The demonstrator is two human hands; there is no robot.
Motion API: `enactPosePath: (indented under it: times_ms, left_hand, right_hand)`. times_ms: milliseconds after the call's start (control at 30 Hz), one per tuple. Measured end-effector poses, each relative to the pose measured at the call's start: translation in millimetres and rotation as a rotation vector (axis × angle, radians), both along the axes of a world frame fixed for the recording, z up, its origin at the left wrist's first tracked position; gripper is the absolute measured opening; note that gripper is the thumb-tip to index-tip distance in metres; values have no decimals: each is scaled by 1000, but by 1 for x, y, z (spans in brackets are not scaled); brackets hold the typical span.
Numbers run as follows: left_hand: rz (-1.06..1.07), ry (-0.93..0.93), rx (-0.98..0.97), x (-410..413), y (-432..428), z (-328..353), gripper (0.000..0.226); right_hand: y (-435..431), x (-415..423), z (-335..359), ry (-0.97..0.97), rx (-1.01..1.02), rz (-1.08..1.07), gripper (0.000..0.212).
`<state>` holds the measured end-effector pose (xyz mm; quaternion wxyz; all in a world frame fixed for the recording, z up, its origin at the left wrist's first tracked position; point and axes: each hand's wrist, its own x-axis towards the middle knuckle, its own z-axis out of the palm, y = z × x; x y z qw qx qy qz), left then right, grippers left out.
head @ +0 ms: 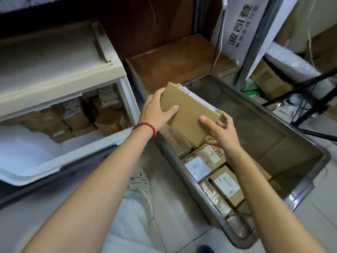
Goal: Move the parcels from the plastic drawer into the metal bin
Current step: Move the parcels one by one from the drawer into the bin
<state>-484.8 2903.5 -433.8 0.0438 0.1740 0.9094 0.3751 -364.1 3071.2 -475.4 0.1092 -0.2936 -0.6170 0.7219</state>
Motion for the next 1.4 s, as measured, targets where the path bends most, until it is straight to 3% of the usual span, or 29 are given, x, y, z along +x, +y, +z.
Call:
enactPosePath:
  times_ms: [100,333,533,700,833,1000,1200,1400]
  left_hand:
    - [-103,-20,-140,-12,29,-19,75]
    - [-295,-63,-242,-45,70,-67,68]
    - [-307,-85,-310,-69,79,-106,65]
    - [-343,-63,-489,-74,78,-121,71]
    - [-299,139,-838,-64,78,-123,70]
    - [-346,69,-999,-54,72,-120,75]
    - [-136,210,-794,-28,50,-80,60]
    - [-26,264,-627,5,-1,-41,52]
  right_hand:
    - [14,-2,-19,-96,-75,-71,89]
    - [40,-22,-69,-217,-191,-131,70]
    - [43,-46,-105,-315,-192,-84,76]
    - [30,-66,-120,-390,-167,-62,75]
    - [28,-73,-127,-452,7,-47,73]
    - [43,-69,-108,-697,503,188,86]
    - [37,-50,-68,-555,962,217,75]
    - [-7,-48,-19,-237,1042,331,64]
